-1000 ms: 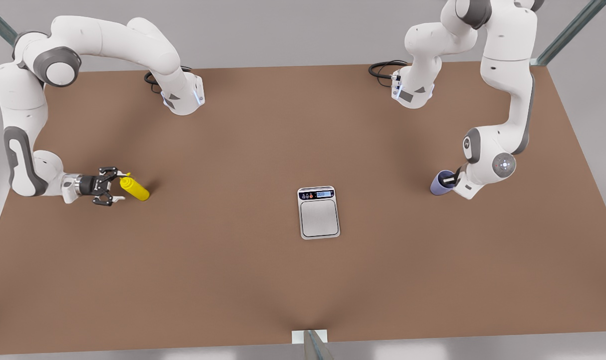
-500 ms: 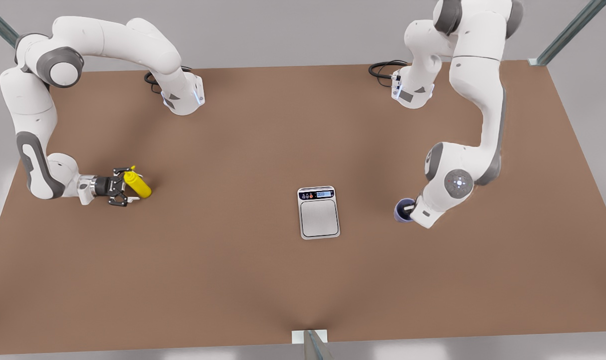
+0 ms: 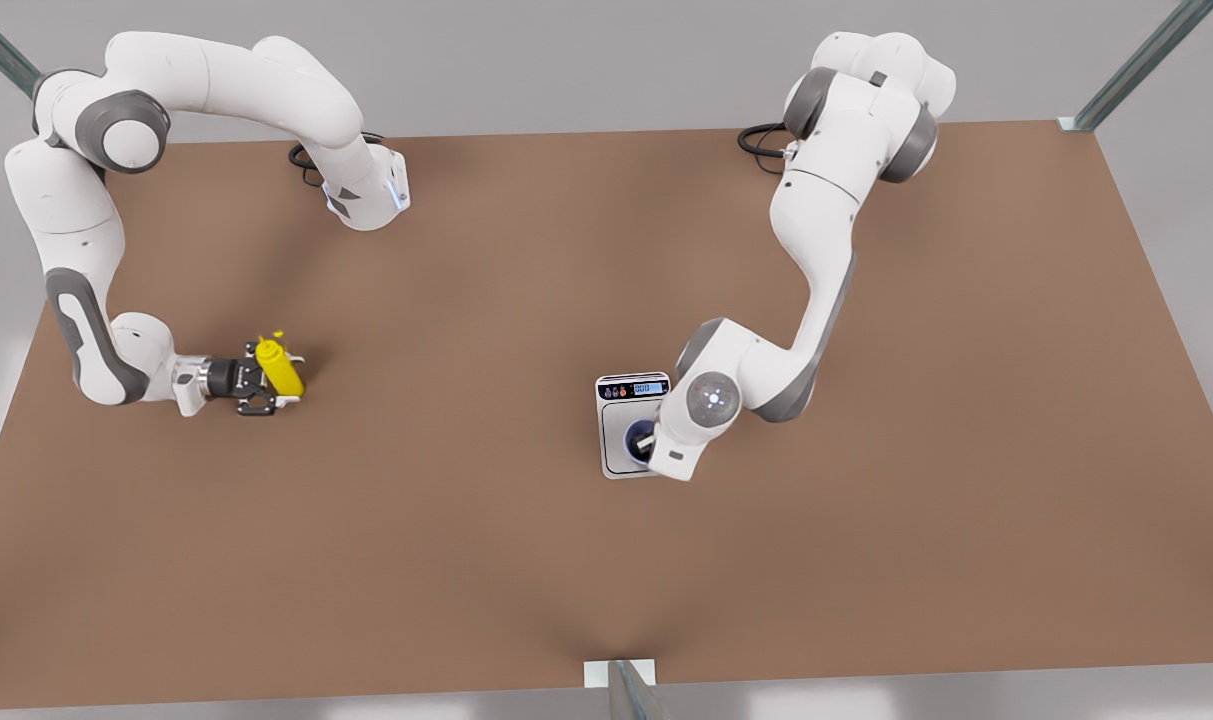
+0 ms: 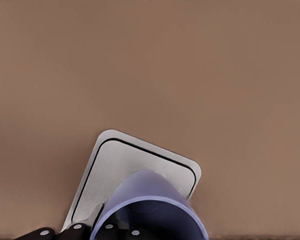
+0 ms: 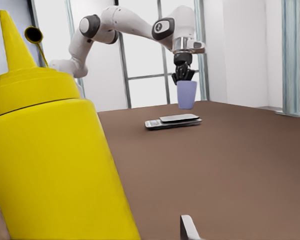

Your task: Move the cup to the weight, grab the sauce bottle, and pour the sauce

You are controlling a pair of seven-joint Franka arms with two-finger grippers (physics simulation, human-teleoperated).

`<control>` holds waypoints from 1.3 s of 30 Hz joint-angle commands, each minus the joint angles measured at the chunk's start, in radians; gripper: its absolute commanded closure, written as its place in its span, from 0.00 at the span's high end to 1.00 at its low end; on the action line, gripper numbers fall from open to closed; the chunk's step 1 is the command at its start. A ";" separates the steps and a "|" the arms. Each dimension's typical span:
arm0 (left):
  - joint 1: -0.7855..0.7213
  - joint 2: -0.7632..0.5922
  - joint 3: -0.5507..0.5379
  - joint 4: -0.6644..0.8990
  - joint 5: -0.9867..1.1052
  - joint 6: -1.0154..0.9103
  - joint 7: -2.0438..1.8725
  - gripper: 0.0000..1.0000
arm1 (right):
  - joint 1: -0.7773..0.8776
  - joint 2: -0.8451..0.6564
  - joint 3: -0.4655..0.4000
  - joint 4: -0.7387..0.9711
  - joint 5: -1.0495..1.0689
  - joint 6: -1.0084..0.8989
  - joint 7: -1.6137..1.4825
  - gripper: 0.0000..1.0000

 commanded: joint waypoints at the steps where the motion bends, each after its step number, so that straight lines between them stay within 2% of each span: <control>1: 0.001 0.000 -0.003 0.000 -0.014 -0.019 0.015 0.21 | 0.000 0.000 0.000 0.000 -0.002 0.000 0.015 0.56; 5: 0.004 0.000 -0.020 0.000 -0.015 -0.064 0.049 0.21 | 0.000 -0.002 0.000 0.000 -0.003 0.002 0.064 0.50; 9: 0.006 0.002 -0.019 -0.002 -0.015 -0.062 0.047 0.21 | 0.015 -0.058 0.015 0.015 -0.012 -0.032 0.122 0.49; 10: 0.007 0.002 -0.019 -0.002 -0.015 -0.062 0.049 0.24 | 0.021 -0.066 0.015 0.015 -0.014 -0.038 0.141 0.49; 11: 0.007 0.003 -0.019 -0.002 -0.015 -0.062 0.047 0.48 | 0.034 -0.077 0.020 0.015 -0.014 -0.044 0.167 0.49; 12: 0.007 0.005 -0.019 -0.005 -0.017 -0.058 0.039 1.00 | 0.037 -0.081 0.060 0.029 -0.014 -0.043 0.219 0.49; 16: 0.007 0.006 -0.019 -0.005 -0.018 -0.058 0.036 1.00 | 0.250 -0.115 0.072 0.098 0.070 -0.029 0.358 0.49; 20: 0.007 0.006 -0.019 -0.005 -0.017 -0.058 0.041 1.00 | 0.462 -0.132 0.072 0.135 0.209 0.112 0.476 0.49; 25: 0.010 -0.017 -0.014 -0.003 -0.018 -0.085 0.039 1.00 | 0.678 -0.140 0.072 0.213 0.253 0.299 0.602 0.50; 28: 0.007 -0.061 -0.014 -0.003 -0.018 -0.160 0.010 1.00 | 0.752 -0.140 0.072 0.256 0.259 0.365 0.674 0.50; 30: 0.015 -0.150 -0.008 0.000 -0.024 -0.309 0.006 1.00 | 0.781 -0.140 0.066 0.270 0.258 0.379 0.690 0.50; 31: 0.053 -0.211 -0.005 0.001 -0.029 -0.402 0.010 1.00 | 0.805 -0.140 0.061 0.285 0.247 0.388 0.717 0.50; 33: 0.265 -0.317 -0.005 0.006 -0.090 -0.505 0.081 1.00 | 0.864 -0.140 0.055 0.299 0.221 0.454 0.769 0.50; 35: 0.441 -0.333 -0.003 0.064 -0.087 -0.595 0.396 1.00 | 0.927 -0.140 0.051 0.330 0.186 0.512 0.837 0.50; 37: 0.464 -0.333 0.001 0.089 0.133 -0.591 0.792 1.00 | 0.992 -0.141 0.051 0.374 0.120 0.554 0.963 0.50; 39: 0.464 -0.405 -0.002 0.179 0.166 -0.714 0.797 1.00 | 1.002 -0.178 0.057 0.374 0.061 0.560 1.049 0.50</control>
